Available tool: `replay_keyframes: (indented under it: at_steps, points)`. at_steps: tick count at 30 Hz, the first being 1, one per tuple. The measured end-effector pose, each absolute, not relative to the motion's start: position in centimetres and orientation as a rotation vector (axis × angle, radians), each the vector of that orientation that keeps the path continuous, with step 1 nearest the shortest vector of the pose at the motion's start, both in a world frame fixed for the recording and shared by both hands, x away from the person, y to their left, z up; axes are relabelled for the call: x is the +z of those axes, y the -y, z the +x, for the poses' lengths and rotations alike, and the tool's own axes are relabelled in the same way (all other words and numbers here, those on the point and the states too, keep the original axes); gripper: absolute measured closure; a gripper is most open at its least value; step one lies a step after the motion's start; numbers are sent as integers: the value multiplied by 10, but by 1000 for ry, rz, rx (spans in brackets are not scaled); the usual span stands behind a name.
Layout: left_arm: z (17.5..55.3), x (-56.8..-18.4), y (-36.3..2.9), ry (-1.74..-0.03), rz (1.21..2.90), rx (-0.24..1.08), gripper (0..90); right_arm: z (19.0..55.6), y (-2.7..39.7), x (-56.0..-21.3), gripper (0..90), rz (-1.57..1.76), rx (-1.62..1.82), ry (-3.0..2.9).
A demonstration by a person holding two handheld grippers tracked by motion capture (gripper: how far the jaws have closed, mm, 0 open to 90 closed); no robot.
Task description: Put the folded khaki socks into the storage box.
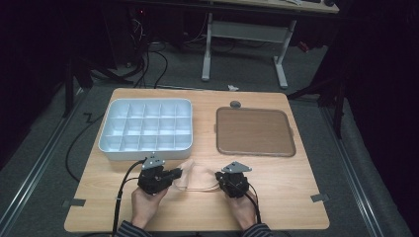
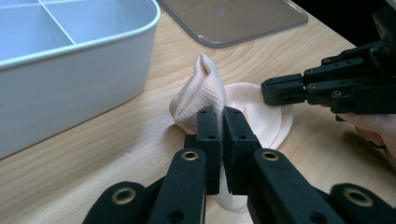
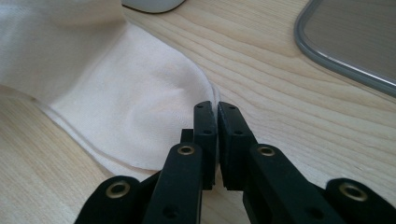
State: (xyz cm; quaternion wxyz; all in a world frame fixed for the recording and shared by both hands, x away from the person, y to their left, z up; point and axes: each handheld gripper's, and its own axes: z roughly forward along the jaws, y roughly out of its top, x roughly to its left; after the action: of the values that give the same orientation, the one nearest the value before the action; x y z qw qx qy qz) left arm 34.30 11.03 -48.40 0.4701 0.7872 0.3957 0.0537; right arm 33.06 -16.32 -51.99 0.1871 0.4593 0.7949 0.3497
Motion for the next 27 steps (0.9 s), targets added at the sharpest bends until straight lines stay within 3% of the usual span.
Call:
replay_keyframes:
  at_steps: [27]
  points:
    - [346,-480,-89,-932,1986,117,863,333,146,-521,868,1245,1019,-2311]
